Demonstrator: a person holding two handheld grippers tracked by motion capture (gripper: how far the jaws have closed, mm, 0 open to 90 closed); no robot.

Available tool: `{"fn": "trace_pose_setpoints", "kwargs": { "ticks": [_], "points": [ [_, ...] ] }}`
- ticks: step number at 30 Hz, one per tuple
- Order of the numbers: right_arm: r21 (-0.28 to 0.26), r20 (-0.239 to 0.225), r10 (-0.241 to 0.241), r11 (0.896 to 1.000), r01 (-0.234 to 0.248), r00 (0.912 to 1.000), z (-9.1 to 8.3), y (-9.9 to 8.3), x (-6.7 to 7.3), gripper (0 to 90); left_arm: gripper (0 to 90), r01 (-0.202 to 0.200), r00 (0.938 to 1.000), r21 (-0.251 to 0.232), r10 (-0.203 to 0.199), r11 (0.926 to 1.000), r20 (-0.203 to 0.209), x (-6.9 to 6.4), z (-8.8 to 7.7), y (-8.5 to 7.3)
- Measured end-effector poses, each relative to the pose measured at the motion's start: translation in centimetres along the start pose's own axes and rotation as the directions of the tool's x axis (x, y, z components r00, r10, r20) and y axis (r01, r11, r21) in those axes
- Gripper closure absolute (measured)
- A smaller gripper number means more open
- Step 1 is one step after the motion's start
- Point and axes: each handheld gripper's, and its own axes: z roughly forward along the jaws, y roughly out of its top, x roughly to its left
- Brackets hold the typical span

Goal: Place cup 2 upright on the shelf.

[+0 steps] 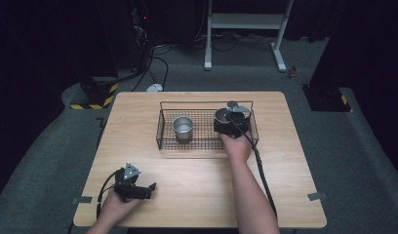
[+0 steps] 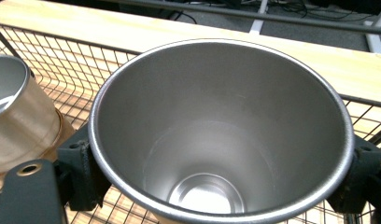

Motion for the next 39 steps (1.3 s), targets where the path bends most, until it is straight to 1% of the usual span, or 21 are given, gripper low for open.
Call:
{"fn": "trace_pose_setpoints", "kwargs": {
  "ticks": [3, 6, 10, 13, 17, 20, 25, 27, 30, 32, 35, 39],
  "points": [
    [0.01, -0.002, -0.005, 1.0, 0.005, 1.0, 0.0, 0.0, 0.0, 13.4, 0.0, 0.0, 1.0, 0.0, 0.0, 1.0, 0.0, 0.0, 0.0, 0.0],
    [0.019, -0.008, 0.008, 1.0, -0.008, 0.9999, 0.0, -0.1, 0.0, 13.3, 0.0, 0.0, 1.0, 0.0, 0.0, 1.0, 0.0, 0.0, 0.0, 0.0],
    [0.029, -0.009, -0.008, 1.0, 0.008, 0.9999, -0.1, -0.1, 0.2, 13.1, 0.0, 0.0, 1.0, 0.0, 0.0, 1.0, 0.0, 0.0, 0.0, 0.0],
    [0.036, -0.008, -0.007, 0.999, 0.008, 0.9999, -0.2, -0.2, 0.3, 13.0, 0.0, 0.0, 1.0, -0.001, 0.0, 1.0, 0.0, 0.0, 0.0, 0.0],
    [0.033, -0.017, -0.003, 0.999, 0.004, 0.9998, -0.3, -0.6, 0.2, 12.5, 0.0, 0.0, 1.0, -0.001, 0.0, 1.0, -0.001, 0.0, 0.0, 0.0],
    [0.029, -0.019, 0.006, 1.0, -0.005, 0.9998, -0.3, -1.0, 0.1, 10.1, 0.0, 0.0, 1.0, 0.0, 0.0, 1.0, -0.001, 0.0, 0.0, 0.0],
    [0.025, -0.023, -0.004, 1.0, 0.005, 0.9997, -0.7, -1.1, -0.1, 9.8, 0.0, 0.0, 1.0, 0.0, 0.0, 1.0, -0.001, 0.0, 0.0, 0.0],
    [0.008, -0.027, -0.015, 1.0, 0.015, 0.9995, -1.0, -1.2, -0.1, 9.8, 0.0, 0.0, 1.0, 0.0, 0.0, 1.0, -0.001, 0.0, 0.0, 0.0],
    [0.003, -0.024, -0.012, 1.0, 0.012, 0.9996, -1.6, -1.5, -0.2, 9.8, 0.0, 0.0, 1.0, -0.001, 0.0, 1.0, -0.001, 0.0, 0.0, 0.0],
    [-0.001, -0.022, -0.002, 1.0, 0.002, 0.9998, -2.1, -1.8, -0.3, 9.8, 0.0, 0.001, 1.0, 0.0, -0.001, 1.0, -0.001, 0.0, 0.0, 0.0],
    [-0.021, -0.024, -0.009, 1.0, 0.008, 0.9997, -2.8, -2.2, -0.4, 9.8, 0.0, 0.0, 1.0, 0.0, 0.0, 1.0, -0.002, 0.0, 0.0, 0.0],
    [-0.029, -0.033, -0.013, 0.999, 0.012, 0.9994, -4.0, -2.7, -0.7, 9.8, 0.0, 0.001, 1.0, 0.0, -0.001, 1.0, -0.002, 0.0, 0.0, 0.0]
  ]
}}
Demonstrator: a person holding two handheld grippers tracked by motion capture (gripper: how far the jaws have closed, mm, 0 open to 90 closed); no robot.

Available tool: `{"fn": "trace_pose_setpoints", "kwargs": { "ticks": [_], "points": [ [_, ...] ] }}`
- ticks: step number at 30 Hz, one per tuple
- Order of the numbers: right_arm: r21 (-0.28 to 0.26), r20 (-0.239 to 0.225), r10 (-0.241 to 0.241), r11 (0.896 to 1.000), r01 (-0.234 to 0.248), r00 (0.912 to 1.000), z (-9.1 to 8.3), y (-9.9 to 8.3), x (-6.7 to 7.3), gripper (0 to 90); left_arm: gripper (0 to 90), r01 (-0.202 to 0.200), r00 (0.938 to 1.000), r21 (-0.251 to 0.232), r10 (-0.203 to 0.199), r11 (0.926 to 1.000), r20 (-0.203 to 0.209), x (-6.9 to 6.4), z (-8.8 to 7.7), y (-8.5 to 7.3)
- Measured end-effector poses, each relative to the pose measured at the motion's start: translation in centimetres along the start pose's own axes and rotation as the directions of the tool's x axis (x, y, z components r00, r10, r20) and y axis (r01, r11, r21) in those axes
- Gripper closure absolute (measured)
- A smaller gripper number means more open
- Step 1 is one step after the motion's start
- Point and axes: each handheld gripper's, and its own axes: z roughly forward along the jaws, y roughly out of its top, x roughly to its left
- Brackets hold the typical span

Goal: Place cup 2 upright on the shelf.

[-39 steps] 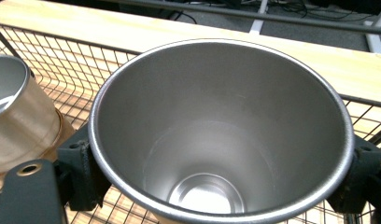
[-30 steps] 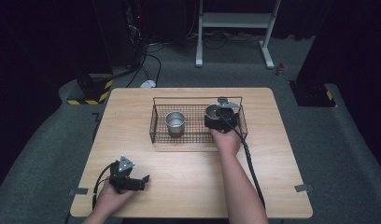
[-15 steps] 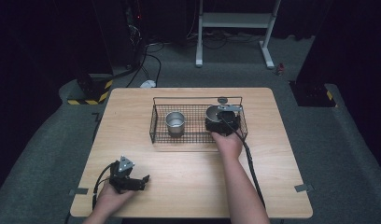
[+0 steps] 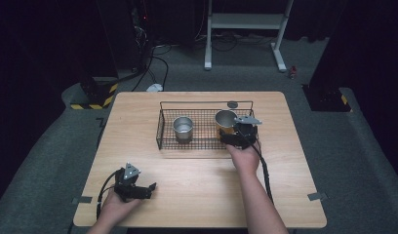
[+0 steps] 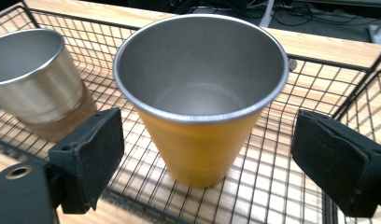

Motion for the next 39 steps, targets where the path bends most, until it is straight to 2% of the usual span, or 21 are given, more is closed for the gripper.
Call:
{"fn": "trace_pose_setpoints", "kwargs": {
  "ticks": [6, 12, 19, 28, 31, 33, 35, 39],
  "points": [
    [-0.039, -0.021, -0.025, 0.999, 0.024, 0.9995, -2.3, -1.0, 0.4, 9.9, 0.0, 0.0, 1.0, 0.0, 0.0, 1.0, 0.0, 0.0, 0.0, 0.0],
    [-0.054, -0.048, -0.055, 0.997, 0.052, 0.9973, -4.8, -3.2, 1.0, 10.0, 0.0, -0.003, 1.0, 0.0, 0.003, 1.0, -0.001, 0.0, 0.0, 0.0],
    [0.003, -0.058, -0.037, 0.999, 0.037, 0.9976, -6.7, -7.7, 0.8, 10.0, 0.0, -0.002, 1.0, 0.0, 0.002, 1.0, -0.001, 0.0, 0.0, 0.0],
    [0.092, -0.043, -0.06, 0.994, 0.064, 0.9972, -8.4, -11.9, 0.6, 10.3, 0.0, -0.004, 1.0, 0.001, 0.004, 1.0, 0.0, 0.0, 0.0, 0.0],
    [0.109, -0.035, -0.083, 0.99, 0.086, 0.996, -8.7, -13.0, 0.6, 10.6, 0.0, -0.002, 1.0, 0.001, 0.002, 1.0, 0.0, 0.0, 0.0, 0.0],
    [0.137, -0.031, -0.077, 0.987, 0.081, 0.9965, -8.8, -13.5, 0.6, 11.3, 0.0, -0.002, 1.0, 0.001, 0.002, 1.0, 0.0, 0.0, 0.0, 0.0],
    [0.119, -0.022, -0.087, 0.989, 0.089, 0.996, -9.1, -13.6, 0.6, 11.8, 0.0, -0.002, 1.0, 0.002, 0.002, 1.0, 0.001, 0.0, 0.0, 0.0],
    [0.122, -0.024, -0.085, 0.989, 0.088, 0.9961, -9.2, -13.7, 0.5, 12.5, 0.0, 0.002, 1.0, -0.001, -0.002, 1.0, 0.0, 0.0, 0.0, 0.0]
  ]
}}
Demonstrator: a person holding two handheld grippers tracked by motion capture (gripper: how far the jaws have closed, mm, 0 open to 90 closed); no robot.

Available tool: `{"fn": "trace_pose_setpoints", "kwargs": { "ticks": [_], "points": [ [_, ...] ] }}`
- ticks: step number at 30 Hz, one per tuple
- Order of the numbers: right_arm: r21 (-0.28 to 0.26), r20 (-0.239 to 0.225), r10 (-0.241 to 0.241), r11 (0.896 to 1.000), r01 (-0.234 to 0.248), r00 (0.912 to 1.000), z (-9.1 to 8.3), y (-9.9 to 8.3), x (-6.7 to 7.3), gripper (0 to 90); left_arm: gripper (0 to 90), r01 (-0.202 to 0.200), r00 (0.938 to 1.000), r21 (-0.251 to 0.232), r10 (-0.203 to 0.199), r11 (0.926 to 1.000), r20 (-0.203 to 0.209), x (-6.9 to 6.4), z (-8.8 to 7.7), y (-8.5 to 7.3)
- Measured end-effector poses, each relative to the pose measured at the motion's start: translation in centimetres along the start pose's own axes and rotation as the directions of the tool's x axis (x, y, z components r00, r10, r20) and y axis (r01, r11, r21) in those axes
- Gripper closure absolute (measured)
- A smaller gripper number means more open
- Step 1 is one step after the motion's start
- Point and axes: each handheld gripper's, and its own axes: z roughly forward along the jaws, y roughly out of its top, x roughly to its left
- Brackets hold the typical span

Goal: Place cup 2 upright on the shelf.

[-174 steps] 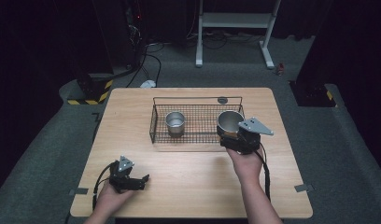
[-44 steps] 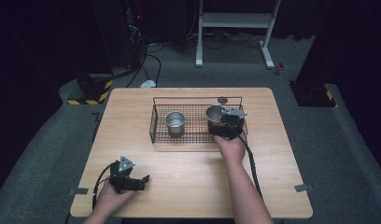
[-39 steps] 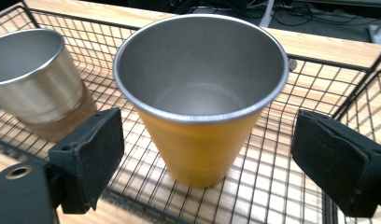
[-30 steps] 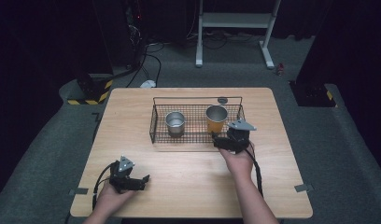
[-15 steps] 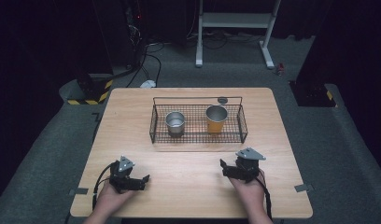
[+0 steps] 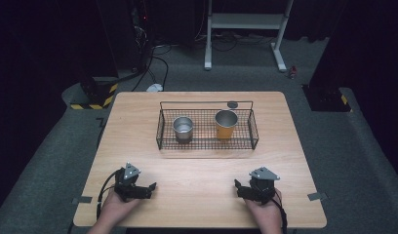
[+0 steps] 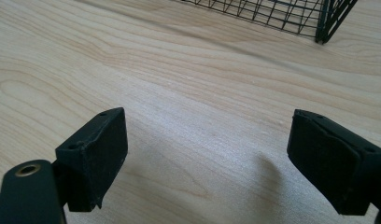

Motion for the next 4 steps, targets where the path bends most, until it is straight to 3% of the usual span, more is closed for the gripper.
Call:
{"fn": "trace_pose_setpoints", "kwargs": {
  "ticks": [4],
  "points": [
    [0.002, -0.006, -0.003, 1.0, 0.003, 1.0, 0.01, -0.02, 0.01, 12.5, 0.0, -0.001, 1.0, -0.002, 0.001, 1.0, -0.003, 0.0, 0.0, -0.02]
  ]
}}
